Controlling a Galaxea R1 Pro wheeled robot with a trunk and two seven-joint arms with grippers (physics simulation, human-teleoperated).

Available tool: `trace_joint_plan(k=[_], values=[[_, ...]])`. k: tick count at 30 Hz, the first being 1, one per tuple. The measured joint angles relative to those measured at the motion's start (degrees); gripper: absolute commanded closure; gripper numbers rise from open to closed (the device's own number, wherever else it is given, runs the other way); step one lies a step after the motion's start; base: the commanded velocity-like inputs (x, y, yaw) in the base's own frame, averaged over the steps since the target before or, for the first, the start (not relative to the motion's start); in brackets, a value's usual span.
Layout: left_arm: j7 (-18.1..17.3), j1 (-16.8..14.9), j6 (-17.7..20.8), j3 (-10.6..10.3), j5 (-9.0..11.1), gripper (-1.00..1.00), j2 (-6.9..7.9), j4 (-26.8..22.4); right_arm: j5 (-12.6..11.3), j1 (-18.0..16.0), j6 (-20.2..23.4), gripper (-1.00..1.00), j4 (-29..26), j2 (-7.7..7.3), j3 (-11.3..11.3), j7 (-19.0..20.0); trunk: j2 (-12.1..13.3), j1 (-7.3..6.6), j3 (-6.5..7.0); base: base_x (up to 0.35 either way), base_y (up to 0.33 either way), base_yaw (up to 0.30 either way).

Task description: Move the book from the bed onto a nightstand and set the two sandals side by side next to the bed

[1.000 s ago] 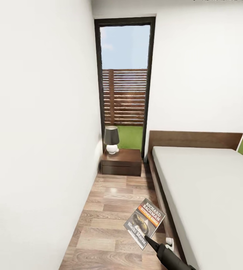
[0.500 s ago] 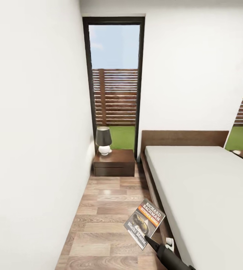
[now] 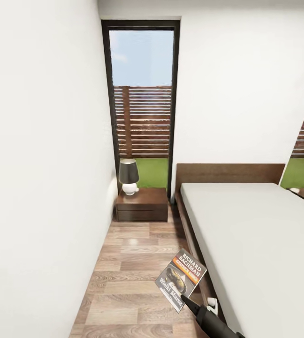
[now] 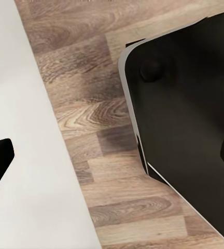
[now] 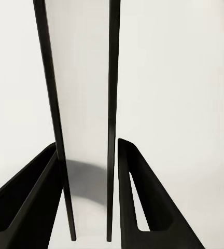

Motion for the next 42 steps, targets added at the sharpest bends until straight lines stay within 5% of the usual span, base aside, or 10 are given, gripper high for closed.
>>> trace_joint_plan(k=[42], values=[[0.1,0.0,-0.03,0.0,-0.13,-1.0,-0.09,0.01,0.0,0.01,0.0,1.0,0.0,0.0,0.02,-0.01,-0.01,-0.02,0.21,0.081,0.075,-0.026]])
